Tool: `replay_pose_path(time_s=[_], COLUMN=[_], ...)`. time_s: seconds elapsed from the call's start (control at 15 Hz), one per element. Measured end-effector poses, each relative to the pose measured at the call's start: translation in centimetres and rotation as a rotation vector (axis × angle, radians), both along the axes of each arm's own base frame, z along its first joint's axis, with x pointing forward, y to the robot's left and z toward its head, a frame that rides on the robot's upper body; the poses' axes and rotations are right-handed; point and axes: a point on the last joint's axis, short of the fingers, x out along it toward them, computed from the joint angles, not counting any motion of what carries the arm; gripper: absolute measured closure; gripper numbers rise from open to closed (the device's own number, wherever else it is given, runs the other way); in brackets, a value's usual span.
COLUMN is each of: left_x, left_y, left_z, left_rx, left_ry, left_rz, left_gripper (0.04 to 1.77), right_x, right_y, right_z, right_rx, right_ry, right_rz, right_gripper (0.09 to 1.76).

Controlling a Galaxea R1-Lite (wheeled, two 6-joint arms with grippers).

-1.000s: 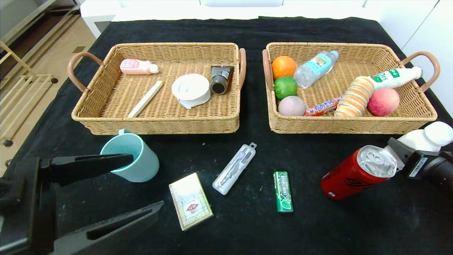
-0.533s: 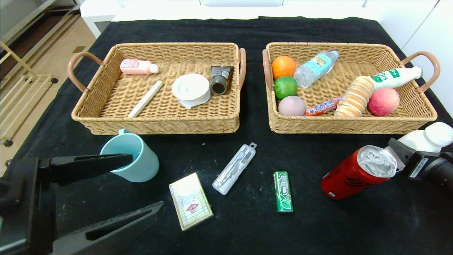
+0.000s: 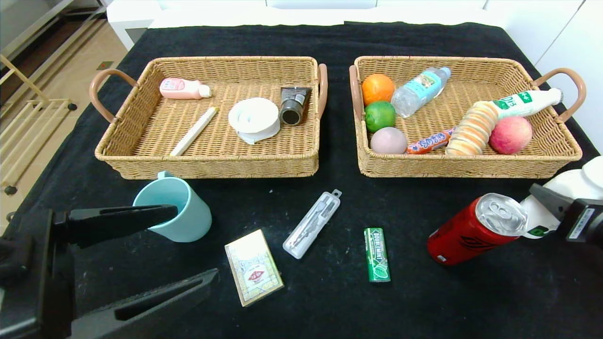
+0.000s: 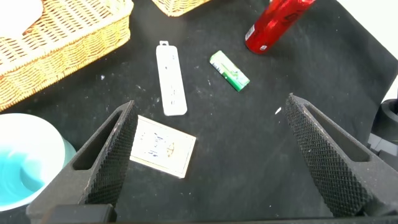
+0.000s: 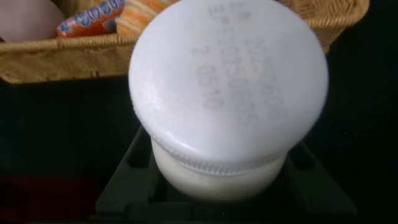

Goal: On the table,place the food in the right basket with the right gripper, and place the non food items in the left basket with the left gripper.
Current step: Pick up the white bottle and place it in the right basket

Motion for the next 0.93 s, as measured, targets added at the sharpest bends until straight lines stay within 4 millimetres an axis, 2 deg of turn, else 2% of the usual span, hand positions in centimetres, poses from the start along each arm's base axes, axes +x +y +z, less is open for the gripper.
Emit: replay_pose_path(time_s=[0.2, 0.4, 0.67, 0.93], left_x=[0.0, 0.0, -0.1, 0.0], left_y=[0.0, 0.0, 0.1, 0.0], left_z=[0.0, 0.0, 0.0, -0.1], left_rx=[0.000, -0.002, -0.002, 0.002], left_ry=[0.001, -0.002, -0.003, 0.003], left_rz=[0.000, 0.000, 0.000, 0.000], left_gripper=[0.09, 0.09, 0.09, 0.09], right_x=[-0.4, 0.0, 1.7, 4.2], right_y=[0.0, 0.1, 1.1, 2.7], right_z=[4.0, 7.5, 10.1, 11.1], right_rx=[0.009, 0.019, 0.030, 0.037], right_ry=[-0.067, -0.147, -0.208, -0.220], right_rz=[0.003, 0.010, 0.045, 0.092], right_gripper=[0.93, 0.93, 0.93, 0.93])
